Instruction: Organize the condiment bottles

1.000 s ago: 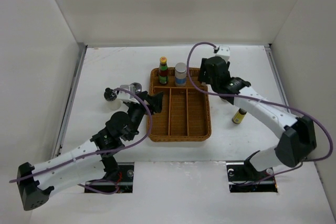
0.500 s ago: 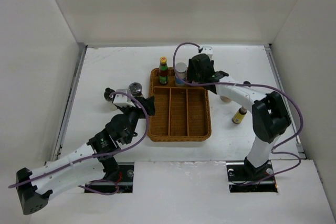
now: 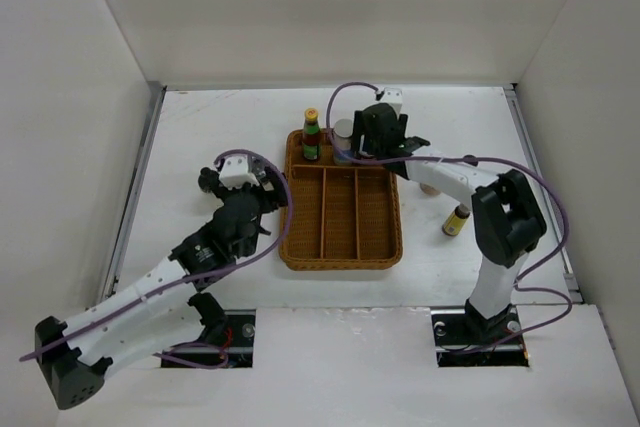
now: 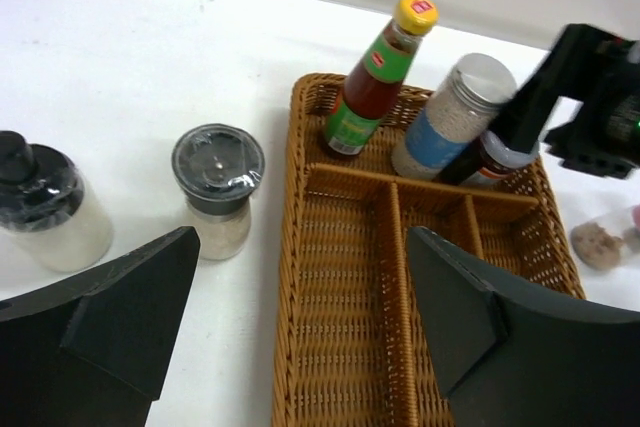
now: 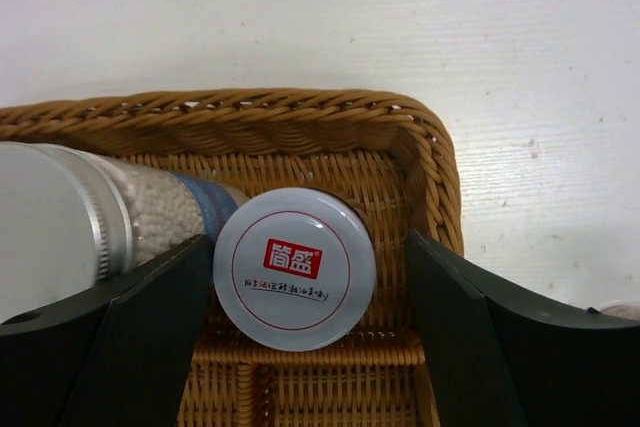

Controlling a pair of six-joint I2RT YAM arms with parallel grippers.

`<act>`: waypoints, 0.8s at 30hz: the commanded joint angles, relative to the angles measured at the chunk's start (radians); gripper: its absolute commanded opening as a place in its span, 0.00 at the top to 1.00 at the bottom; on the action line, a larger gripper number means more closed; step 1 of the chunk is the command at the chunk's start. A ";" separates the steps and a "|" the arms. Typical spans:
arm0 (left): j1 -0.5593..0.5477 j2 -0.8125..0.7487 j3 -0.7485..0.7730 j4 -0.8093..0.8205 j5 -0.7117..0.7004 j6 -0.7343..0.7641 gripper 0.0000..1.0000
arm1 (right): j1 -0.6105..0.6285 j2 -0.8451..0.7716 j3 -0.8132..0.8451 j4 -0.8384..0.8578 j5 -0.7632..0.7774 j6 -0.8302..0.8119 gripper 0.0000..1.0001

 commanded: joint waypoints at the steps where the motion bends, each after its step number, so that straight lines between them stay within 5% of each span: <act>1: 0.044 0.060 0.112 -0.075 -0.016 -0.009 0.14 | -0.004 -0.126 0.013 0.075 0.034 -0.007 0.15; 15: 0.286 0.382 0.243 -0.173 0.125 -0.045 0.10 | 0.034 -0.614 -0.335 0.150 0.025 0.015 0.07; 24: 0.349 0.543 0.289 -0.100 0.185 -0.043 0.10 | 0.080 -0.677 -0.417 0.188 -0.013 0.018 0.04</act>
